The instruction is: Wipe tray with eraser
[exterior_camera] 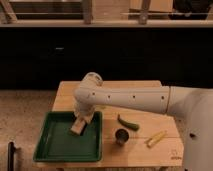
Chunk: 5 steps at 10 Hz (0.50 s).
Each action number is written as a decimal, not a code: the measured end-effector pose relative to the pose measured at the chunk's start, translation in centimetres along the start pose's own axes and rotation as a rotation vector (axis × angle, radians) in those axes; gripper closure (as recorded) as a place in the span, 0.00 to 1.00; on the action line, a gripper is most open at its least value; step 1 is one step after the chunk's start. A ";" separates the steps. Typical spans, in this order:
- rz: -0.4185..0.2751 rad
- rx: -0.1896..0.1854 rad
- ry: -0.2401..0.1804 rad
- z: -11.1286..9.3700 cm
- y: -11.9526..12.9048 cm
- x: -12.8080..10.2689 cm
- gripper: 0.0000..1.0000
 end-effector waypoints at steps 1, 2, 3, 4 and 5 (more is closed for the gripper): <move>0.005 0.001 -0.008 0.6 0.2 -0.2 1.00; 0.007 0.001 -0.009 1.1 0.3 -0.2 1.00; 0.011 0.002 -0.013 1.3 0.4 -0.5 1.00; 0.013 0.003 -0.017 1.5 0.4 -0.5 1.00; 0.015 0.006 -0.022 1.6 0.3 -0.6 1.00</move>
